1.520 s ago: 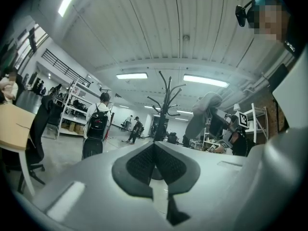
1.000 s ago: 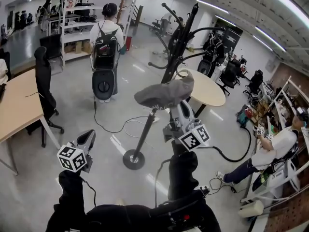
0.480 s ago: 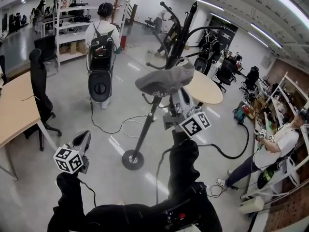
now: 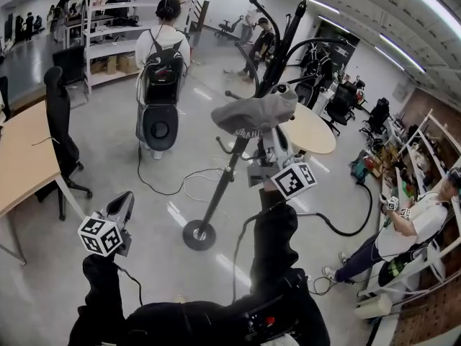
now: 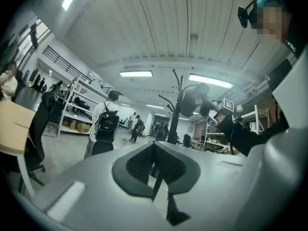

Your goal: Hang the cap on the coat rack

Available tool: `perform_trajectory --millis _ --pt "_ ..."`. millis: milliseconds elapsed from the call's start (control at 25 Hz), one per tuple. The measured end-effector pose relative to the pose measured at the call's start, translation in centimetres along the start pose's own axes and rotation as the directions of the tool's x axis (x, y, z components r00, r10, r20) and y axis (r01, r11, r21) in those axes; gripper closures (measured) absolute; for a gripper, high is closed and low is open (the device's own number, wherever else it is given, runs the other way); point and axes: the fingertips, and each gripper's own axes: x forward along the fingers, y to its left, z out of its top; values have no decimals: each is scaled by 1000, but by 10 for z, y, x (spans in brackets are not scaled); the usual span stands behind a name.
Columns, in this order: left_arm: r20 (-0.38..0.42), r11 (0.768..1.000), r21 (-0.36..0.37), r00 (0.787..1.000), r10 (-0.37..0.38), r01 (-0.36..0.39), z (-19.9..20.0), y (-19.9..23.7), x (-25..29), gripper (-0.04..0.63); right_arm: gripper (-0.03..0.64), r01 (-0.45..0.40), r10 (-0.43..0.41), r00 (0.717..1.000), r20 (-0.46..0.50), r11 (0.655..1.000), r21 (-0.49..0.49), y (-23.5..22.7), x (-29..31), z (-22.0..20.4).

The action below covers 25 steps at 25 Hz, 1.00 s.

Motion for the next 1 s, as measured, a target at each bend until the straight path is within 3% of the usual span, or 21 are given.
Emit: perform_trajectory --millis 440,1000 --pt "-25 1000 -7 1000 -5 5 1 20 16 595 597 46 -46 999 9 999 18 -23 8 -13" --pt "-41 1000 -17 999 4 -5 -5 8 28 595 597 101 -100 995 -25 994 35 -57 -3 -20"
